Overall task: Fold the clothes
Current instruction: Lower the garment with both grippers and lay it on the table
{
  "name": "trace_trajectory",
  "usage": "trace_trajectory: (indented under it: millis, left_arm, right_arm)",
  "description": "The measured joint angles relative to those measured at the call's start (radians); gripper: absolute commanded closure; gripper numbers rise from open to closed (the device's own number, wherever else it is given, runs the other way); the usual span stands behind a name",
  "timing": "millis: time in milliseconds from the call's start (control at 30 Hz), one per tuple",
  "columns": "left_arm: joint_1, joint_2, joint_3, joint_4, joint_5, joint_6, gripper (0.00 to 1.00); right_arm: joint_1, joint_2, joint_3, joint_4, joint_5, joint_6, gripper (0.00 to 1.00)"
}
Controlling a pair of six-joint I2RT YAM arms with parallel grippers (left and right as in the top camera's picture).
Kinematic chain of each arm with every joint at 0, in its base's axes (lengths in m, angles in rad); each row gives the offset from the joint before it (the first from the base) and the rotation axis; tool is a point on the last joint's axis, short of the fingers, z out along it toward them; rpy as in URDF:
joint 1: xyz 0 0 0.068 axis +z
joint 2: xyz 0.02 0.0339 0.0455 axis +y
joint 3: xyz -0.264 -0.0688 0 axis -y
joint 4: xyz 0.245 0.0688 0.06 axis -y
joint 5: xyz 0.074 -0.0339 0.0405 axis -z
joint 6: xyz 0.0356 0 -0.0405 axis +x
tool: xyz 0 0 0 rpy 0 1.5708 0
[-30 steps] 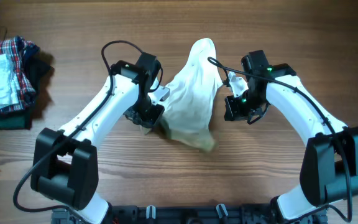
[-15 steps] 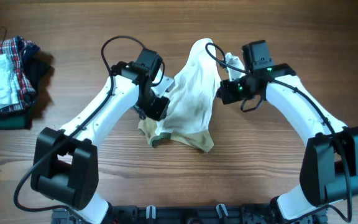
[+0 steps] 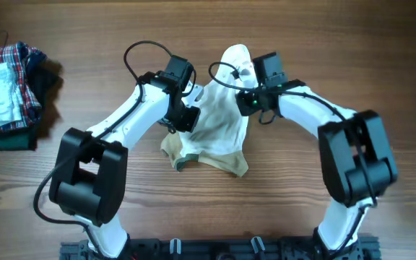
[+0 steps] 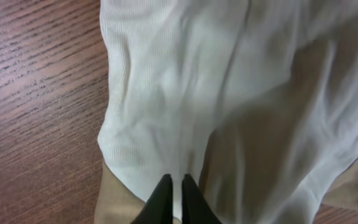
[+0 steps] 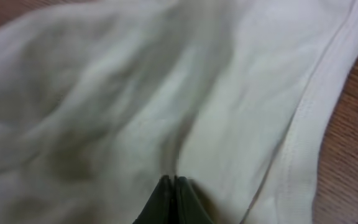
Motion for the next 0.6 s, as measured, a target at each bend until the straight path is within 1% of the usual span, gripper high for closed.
trace_trajectory:
  millis: [133,267,400,467,600]
  left_arm:
    - [0.0,0.013,0.0,0.007,0.0,-0.004,0.91]
    - [0.0,0.093,0.0,-0.002,0.0,-0.004,0.91]
    - [0.0,0.104,0.002,0.0,0.001,-0.005,0.91]
    - [0.0,0.104,0.002,0.014,0.0,-0.005,0.96]
    - [0.0,0.105,0.002,0.078,-0.019,-0.005,0.96]
  right_arm:
    - [0.0,0.005,0.0,0.043,0.053,0.0,0.96]
    - [-0.001,0.005,0.0,0.043,0.125,0.0,0.96]
    - [-0.014,0.005,0.0,0.02,0.141,0.0,0.96]
    - [-0.023,0.005,0.005,0.005,0.14,0.0,0.96]
    - [-0.047,0.005,0.019,-0.049,0.14,0.0,0.96]
